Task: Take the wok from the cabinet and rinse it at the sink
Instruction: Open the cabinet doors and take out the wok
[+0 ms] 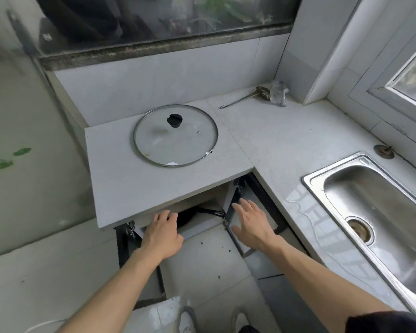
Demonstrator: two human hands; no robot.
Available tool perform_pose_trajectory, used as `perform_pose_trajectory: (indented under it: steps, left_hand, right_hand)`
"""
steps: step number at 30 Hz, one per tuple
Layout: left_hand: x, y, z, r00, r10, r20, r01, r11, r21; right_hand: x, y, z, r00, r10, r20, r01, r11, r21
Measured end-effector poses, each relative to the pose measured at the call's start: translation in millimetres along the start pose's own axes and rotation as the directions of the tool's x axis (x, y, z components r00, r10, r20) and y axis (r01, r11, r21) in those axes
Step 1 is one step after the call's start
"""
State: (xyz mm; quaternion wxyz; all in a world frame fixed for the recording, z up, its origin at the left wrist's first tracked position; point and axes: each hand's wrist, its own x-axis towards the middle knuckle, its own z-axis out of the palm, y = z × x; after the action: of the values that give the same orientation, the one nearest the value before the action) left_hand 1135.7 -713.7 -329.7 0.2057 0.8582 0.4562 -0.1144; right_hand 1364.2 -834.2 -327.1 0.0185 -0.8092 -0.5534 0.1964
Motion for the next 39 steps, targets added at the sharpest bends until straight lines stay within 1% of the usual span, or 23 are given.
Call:
perform_pose_trajectory:
  steps: [2,6,10,13,16,19,24,28,32,39]
  left_hand:
    - [-10,0,4,0.999,-0.041,-0.004,0.041,0.999,-0.013]
    - [-27,12,16,0.990,-0.138,0.036,0.139,0.990,-0.024]
    - [-33,36,37,0.979,-0.201,0.024,0.202,0.979,-0.022]
    - [-35,48,55,0.979,-0.203,0.032,0.205,0.977,-0.066]
    - [-24,49,71,0.982,-0.183,0.049,0.186,0.979,-0.080]
    - [5,36,95,0.980,-0.196,0.042,0.199,0.976,-0.084]
    - [60,5,154,0.967,-0.256,0.000,0.254,0.959,-0.128]
    - [106,-29,212,0.952,-0.303,-0.052,0.290,0.940,-0.181]
    - [158,-57,277,0.939,-0.330,-0.094,0.302,0.925,-0.230]
    - [256,-116,385,0.926,-0.319,-0.199,0.272,0.934,-0.233]
  right_hand:
    - [7,2,7,0.999,-0.046,0.022,0.046,0.999,0.015]
    - [14,12,22,0.989,-0.140,0.050,0.139,0.990,0.019]
    - [12,25,35,0.971,-0.231,0.059,0.233,0.972,-0.034]
    - [13,34,45,0.964,-0.251,0.085,0.254,0.967,-0.022]
    - [25,40,58,0.964,-0.257,0.064,0.258,0.966,-0.006]
    - [50,47,83,0.969,-0.244,0.046,0.245,0.969,-0.017]
    - [109,57,152,0.967,-0.248,0.057,0.251,0.967,-0.052]
    - [158,58,221,0.968,-0.243,0.058,0.245,0.969,-0.029]
    - [209,73,301,0.969,-0.247,0.007,0.246,0.968,0.042]
    - [294,112,439,0.964,-0.255,-0.077,0.258,0.965,0.036]
